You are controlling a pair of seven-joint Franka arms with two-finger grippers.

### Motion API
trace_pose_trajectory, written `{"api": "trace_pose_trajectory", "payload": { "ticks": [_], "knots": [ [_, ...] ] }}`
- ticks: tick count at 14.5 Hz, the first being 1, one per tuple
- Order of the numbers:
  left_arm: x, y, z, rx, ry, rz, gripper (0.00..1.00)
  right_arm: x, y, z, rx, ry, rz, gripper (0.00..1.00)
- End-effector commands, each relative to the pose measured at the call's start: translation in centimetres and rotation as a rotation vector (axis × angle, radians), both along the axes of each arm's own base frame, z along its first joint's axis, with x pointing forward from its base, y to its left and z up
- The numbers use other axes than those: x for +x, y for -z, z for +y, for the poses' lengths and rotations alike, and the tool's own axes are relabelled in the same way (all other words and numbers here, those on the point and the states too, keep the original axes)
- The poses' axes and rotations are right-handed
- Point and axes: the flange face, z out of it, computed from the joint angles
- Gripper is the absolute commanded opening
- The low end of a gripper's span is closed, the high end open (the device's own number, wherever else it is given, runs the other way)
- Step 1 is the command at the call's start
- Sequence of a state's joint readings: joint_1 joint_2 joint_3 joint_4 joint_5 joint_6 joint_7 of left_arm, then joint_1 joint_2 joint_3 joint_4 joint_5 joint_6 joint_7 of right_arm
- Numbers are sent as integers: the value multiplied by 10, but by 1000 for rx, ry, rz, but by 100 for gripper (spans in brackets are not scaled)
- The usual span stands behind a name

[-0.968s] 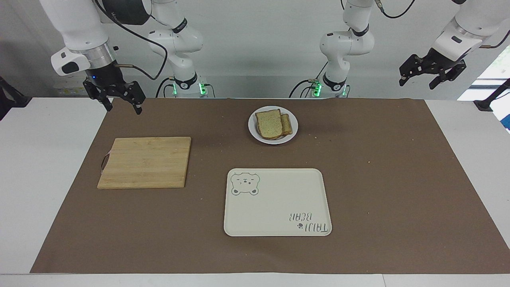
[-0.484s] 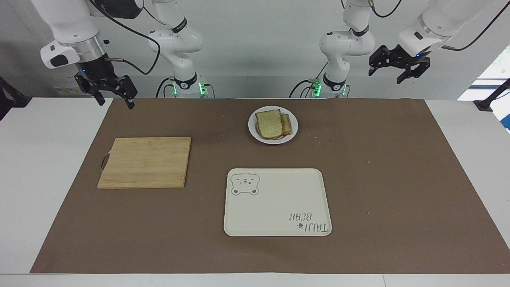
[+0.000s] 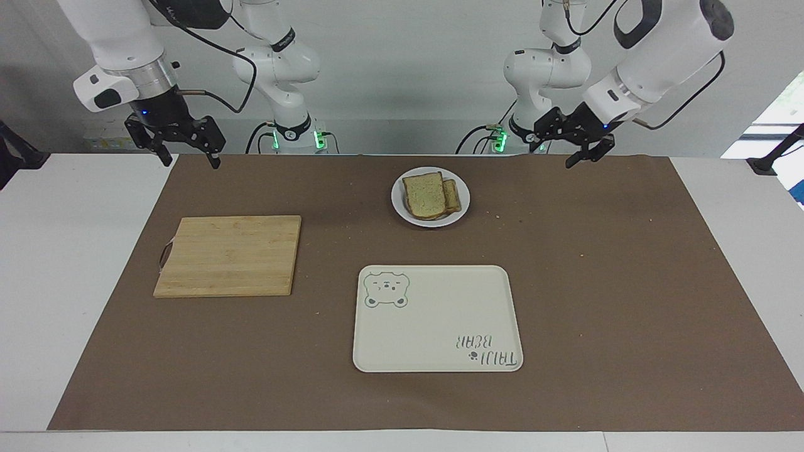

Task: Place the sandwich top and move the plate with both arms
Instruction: 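Open the right gripper and withdraw it while the left gripper reaches the plate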

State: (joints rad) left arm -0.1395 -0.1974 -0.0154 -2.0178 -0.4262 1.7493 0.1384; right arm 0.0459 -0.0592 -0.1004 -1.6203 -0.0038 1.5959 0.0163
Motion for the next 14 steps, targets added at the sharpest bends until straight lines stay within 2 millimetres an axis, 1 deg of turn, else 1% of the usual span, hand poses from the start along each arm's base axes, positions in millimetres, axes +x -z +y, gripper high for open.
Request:
{"api": "trace_pose_trajectory", "payload": {
  "ticks": [1, 3, 4, 6, 7, 8, 9, 10, 11, 12, 13, 14],
  "knots": [
    [-28, 53, -8, -23, -2, -50, 100, -10, -1, -2, -15, -52, 17, 100],
    [-40, 89, -17, -11, 1, -35, 100, -12, -2, -2, -13, -55, 16, 100],
    [-45, 102, -22, -14, 6, -42, 100, -13, -1, -2, -9, -54, 17, 100],
    [-51, 127, -19, -109, -41, -44, 100, -13, -1, -2, -9, -55, 17, 100],
    [-55, 145, -17, -162, -59, -63, 100, -13, -1, -2, -9, -55, 17, 100],
    [-62, 164, -15, -195, -70, -82, 98, -13, -1, -2, -9, -55, 19, 100],
    [-72, 178, -17, -226, -59, -77, 91, -13, -1, -2, -9, -55, 19, 100],
    [-79, 189, -16, -261, -54, -78, 77, -13, -1, -2, -9, -57, 19, 100],
    [-80, 193, -11, -305, -67, -92, 56, -13, -1, -2, -9, -57, 20, 100],
    [-85, 200, -10, -339, -69, -98, 42, -14, 0, -2, -9, -59, 25, 100],
    [-90, 207, -9, -367, -79, -99, 33, -14, 0, -2, -9, -60, 28, 100],
    [-95, 216, -10, -394, -80, -103, 32, -15, 1, -2, -8, -59, 38, 100]
  ]
}}
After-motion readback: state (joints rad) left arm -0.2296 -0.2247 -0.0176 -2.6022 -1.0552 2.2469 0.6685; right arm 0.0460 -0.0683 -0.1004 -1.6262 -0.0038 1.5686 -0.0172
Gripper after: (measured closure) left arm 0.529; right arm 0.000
